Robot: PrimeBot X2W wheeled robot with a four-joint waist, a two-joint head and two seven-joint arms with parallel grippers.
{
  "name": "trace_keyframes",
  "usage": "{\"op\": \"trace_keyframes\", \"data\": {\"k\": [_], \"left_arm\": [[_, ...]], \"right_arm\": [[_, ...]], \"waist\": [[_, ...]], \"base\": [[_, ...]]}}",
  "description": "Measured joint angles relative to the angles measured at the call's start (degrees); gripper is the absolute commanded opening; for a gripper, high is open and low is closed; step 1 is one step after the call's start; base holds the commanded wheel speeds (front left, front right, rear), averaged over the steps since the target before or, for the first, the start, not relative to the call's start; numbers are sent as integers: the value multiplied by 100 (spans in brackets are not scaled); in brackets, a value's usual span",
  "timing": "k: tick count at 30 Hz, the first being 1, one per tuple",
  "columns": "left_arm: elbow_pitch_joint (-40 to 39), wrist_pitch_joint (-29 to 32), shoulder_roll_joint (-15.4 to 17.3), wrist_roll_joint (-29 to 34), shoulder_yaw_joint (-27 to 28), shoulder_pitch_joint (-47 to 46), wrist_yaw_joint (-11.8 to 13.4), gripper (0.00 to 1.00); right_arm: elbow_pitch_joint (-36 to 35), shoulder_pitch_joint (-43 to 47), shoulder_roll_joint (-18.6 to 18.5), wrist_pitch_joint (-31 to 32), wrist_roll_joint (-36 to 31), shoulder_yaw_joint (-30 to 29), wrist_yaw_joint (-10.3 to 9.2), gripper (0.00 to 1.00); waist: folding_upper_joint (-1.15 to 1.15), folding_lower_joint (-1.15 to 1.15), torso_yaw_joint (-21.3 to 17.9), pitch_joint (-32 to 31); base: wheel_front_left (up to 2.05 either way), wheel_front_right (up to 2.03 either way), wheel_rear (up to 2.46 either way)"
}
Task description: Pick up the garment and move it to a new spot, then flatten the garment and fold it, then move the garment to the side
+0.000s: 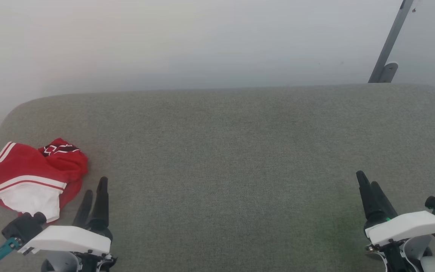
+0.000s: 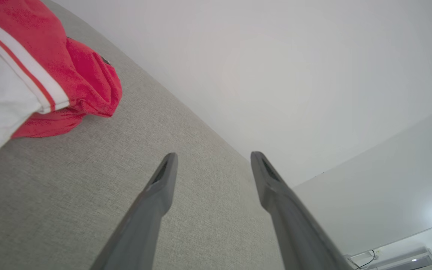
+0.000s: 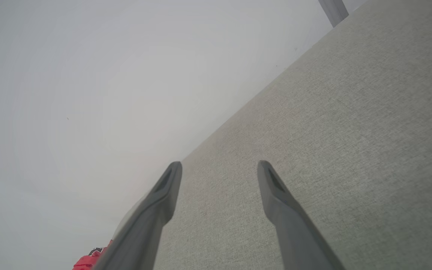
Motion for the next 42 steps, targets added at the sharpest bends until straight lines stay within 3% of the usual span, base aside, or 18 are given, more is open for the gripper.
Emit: {"op": "trace_keyframes", "data": {"k": [23, 42], "left_arm": [[144, -379, 98, 1969, 156, -68, -318, 100], [169, -637, 107, 3089, 324, -67, -470, 100]], "right_arm": [[-267, 19, -94, -107, -1336, -152, 0, 100], [-380, 56, -188, -223, -2284, -268, 1, 100]], "waist": [[0, 0, -19, -17], [0, 0, -13, -25]], "base": [[0, 0, 0], [0, 0, 0]]}}
